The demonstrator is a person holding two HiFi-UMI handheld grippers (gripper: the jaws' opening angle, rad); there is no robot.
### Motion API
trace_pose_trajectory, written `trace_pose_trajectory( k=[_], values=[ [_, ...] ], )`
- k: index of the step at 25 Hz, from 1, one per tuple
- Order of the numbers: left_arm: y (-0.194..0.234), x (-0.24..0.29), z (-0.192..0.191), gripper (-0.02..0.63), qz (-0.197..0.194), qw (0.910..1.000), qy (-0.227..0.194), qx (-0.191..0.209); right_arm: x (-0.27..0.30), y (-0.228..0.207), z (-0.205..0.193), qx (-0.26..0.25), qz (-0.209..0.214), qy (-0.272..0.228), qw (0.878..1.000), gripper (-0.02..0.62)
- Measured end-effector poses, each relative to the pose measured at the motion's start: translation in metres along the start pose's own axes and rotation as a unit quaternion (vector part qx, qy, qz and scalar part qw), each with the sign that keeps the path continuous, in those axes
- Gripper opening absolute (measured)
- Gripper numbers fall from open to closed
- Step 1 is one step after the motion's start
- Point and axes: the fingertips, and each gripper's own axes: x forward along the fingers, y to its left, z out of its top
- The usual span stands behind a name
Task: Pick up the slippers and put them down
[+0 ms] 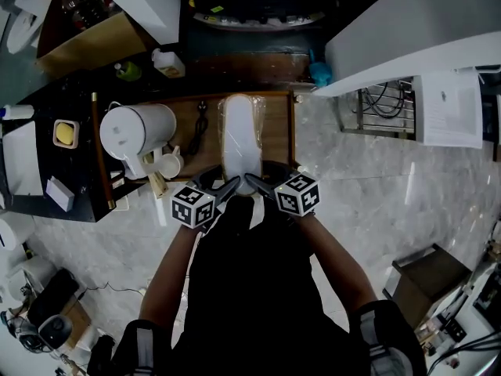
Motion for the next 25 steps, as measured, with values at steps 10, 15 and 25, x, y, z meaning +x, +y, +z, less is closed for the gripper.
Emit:
trace_pose_trajectory(
  k=[10, 15, 25],
  values=[
    [0.032, 0.021, -0.023, 0.247, 0.015, 0.9993, 0.032, -0.010, 0.032, -0.025, -0.020, 0.013, 0.005, 0.032, 0.999, 0.224],
    [0.043, 0.031, -0.029, 0.247, 0.020, 0.9986, 0.048, -0.014, 0.042, -0.037, -0.027, 0.017, -0.001, 0.047, 0.999, 0.224],
    [0.059, 0.048, -0.053, 0.247, 0.034, 0.9955, 0.086, -0.019, 0.059, -0.054, -0.050, 0.016, -0.012, 0.084, 0.996, 0.224]
  ],
)
